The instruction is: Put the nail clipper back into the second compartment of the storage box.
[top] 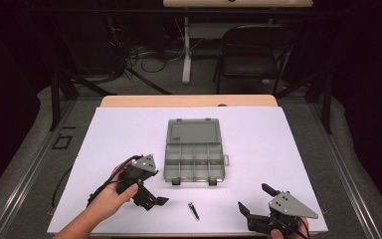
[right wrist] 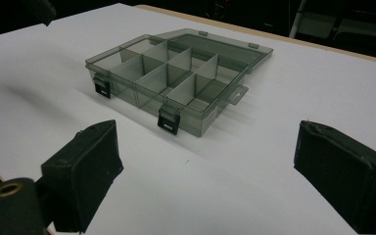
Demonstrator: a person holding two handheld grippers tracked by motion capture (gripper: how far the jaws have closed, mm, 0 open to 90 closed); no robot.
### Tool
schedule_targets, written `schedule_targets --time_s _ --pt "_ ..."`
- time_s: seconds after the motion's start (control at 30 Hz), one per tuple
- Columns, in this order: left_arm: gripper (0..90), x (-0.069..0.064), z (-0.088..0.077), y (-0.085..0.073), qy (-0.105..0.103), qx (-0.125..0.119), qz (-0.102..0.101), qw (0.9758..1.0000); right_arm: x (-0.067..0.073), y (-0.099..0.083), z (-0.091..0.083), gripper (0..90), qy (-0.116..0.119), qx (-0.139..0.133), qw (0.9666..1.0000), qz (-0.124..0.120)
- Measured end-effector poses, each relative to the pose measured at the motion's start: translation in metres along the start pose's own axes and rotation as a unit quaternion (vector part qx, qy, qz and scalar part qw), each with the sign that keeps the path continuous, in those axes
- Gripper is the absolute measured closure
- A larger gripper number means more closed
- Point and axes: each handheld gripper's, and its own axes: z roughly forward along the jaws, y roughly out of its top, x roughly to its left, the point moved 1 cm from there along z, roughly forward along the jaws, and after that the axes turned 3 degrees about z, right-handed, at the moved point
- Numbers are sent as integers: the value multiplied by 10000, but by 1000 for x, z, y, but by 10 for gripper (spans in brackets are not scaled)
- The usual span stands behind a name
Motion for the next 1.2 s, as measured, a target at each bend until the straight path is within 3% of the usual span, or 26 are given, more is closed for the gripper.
schedule_targets --time_s 0.37,0.53,1.2 --pt "2 0 19 11 -183 247 167 9994 0 0 0 108 6 19 10000 1" --pt "2 -3 31 15 -162 439 177 9987 0 0 1 113 18 43 10000 3" --pt "4 -15 63 36 -192 895 775 9928 -1 -1 1 125 51 86 9999 19"
